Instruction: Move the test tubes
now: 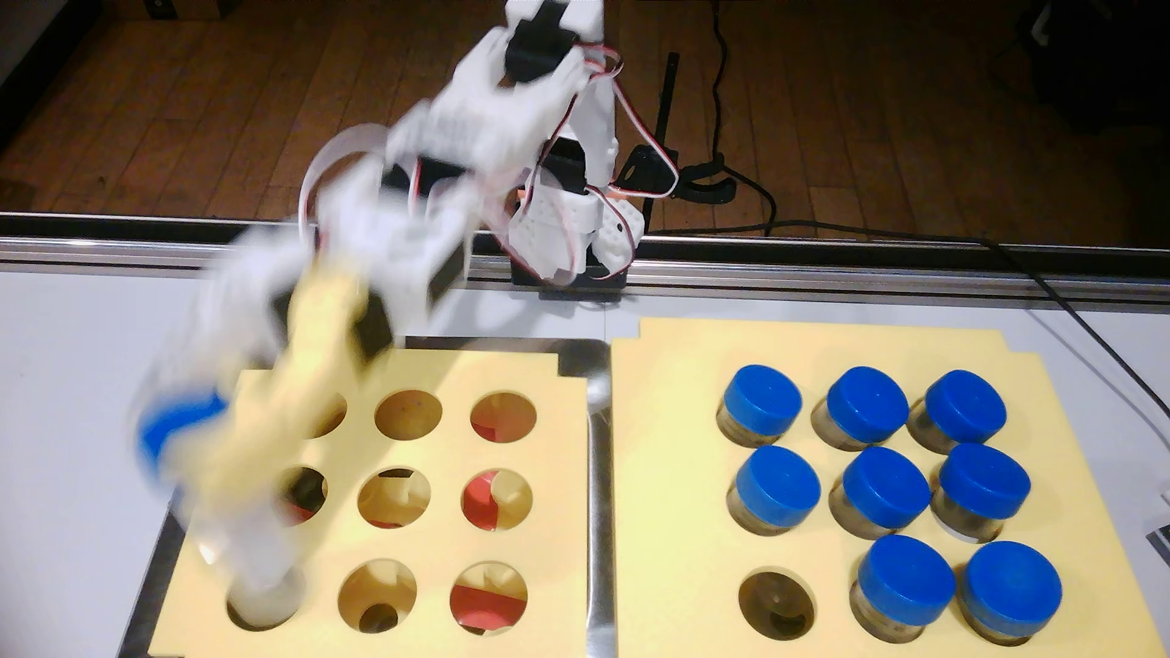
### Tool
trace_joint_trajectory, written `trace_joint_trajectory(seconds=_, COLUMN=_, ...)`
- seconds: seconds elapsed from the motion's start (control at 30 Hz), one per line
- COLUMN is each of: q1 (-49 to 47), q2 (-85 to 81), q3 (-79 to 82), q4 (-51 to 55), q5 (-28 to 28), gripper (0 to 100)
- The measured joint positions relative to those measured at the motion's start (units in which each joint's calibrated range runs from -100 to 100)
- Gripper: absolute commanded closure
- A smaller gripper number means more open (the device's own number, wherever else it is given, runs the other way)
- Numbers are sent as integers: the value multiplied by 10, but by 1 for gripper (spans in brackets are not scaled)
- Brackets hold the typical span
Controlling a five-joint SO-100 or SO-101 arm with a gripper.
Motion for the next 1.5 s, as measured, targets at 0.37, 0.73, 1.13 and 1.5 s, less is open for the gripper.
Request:
trace_joint_trajectory(seconds=0.37, q1=-159, q2=-175, q3=23, q4=0, q5=0, gripper=93)
trace_joint_trajectory(seconds=0.73, q1=-300, q2=-75, q3=56, q4=0, q5=0, gripper=93)
trace_joint_trajectory(seconds=1.13, q1=-315, q2=-16, q3=115, q4=0, q5=1, gripper=93)
trace_joint_trajectory(seconds=1.5, q1=-339, q2=-9, q3=230, q4=-10, q5=-23, gripper=64)
